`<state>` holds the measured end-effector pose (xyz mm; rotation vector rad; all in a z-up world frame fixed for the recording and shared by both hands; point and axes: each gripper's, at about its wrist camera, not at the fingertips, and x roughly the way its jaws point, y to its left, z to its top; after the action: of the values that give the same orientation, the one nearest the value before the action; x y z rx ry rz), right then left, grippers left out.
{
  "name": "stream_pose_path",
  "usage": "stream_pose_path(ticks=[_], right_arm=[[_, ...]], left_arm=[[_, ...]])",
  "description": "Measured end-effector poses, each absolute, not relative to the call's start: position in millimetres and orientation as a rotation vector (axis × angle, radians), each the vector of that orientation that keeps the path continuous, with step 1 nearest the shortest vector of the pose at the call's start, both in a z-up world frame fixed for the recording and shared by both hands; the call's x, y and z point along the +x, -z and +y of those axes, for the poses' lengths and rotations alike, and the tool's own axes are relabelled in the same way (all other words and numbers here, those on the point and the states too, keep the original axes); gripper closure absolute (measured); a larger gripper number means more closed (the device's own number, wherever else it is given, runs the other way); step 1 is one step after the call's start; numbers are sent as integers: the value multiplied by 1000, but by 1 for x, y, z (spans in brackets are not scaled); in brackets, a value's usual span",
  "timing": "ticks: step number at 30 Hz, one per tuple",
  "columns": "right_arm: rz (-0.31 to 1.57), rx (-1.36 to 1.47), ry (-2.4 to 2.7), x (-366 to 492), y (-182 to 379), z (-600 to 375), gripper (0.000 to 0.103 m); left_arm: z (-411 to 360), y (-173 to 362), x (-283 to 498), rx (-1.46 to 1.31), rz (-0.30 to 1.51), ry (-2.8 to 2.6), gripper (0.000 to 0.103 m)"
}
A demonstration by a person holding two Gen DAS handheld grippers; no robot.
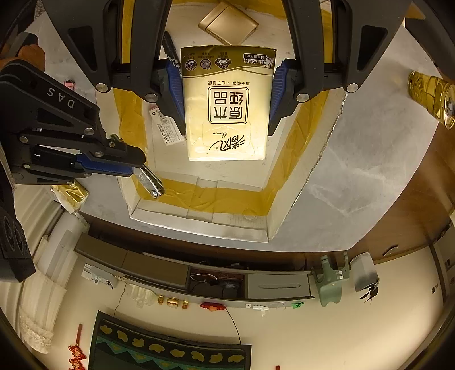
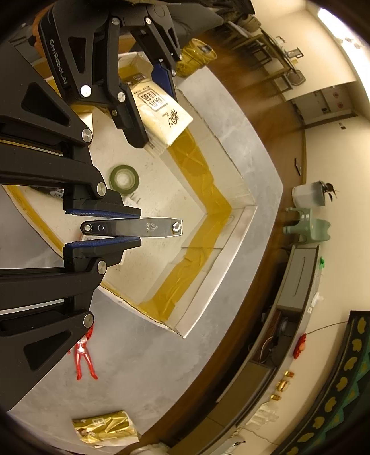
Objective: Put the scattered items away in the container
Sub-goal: 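Open both tools to drop the tissue pack and nail clipper inside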
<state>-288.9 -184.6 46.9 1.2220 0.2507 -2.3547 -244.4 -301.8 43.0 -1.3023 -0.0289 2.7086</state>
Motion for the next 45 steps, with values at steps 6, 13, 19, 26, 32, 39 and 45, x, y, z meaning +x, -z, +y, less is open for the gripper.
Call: stream_pose_path(ticks=[6, 13, 19, 26, 32, 39, 45], right_arm=[[241, 1239, 2370, -299, -41, -185, 85], [242, 1249, 2358, -295, -36, -185, 85], [251, 1251, 2349, -287, -35, -187, 85], [249, 1256, 2348, -278, -36, -186, 85], [253, 1259, 2341, -267, -36, -184, 85], [243, 1262, 2332, -254, -36, -179, 85], [209, 1250, 2323, -234, -40, -170, 85]], left_arm=[[-304, -40, -249, -1308, -9, -2750, 40], [-308, -39, -245, -1303, -9, -2752, 32], [-308, -41, -241, -1295, -12, -2746, 30], [-308, -45, -233, -1289, -10, -2746, 30], [-309, -48, -225, -1283, -16, -2746, 30], [-306, -53, -214, -1273, -13, -2742, 30], [-301, -57, -198, -1258, -18, -2728, 30]])
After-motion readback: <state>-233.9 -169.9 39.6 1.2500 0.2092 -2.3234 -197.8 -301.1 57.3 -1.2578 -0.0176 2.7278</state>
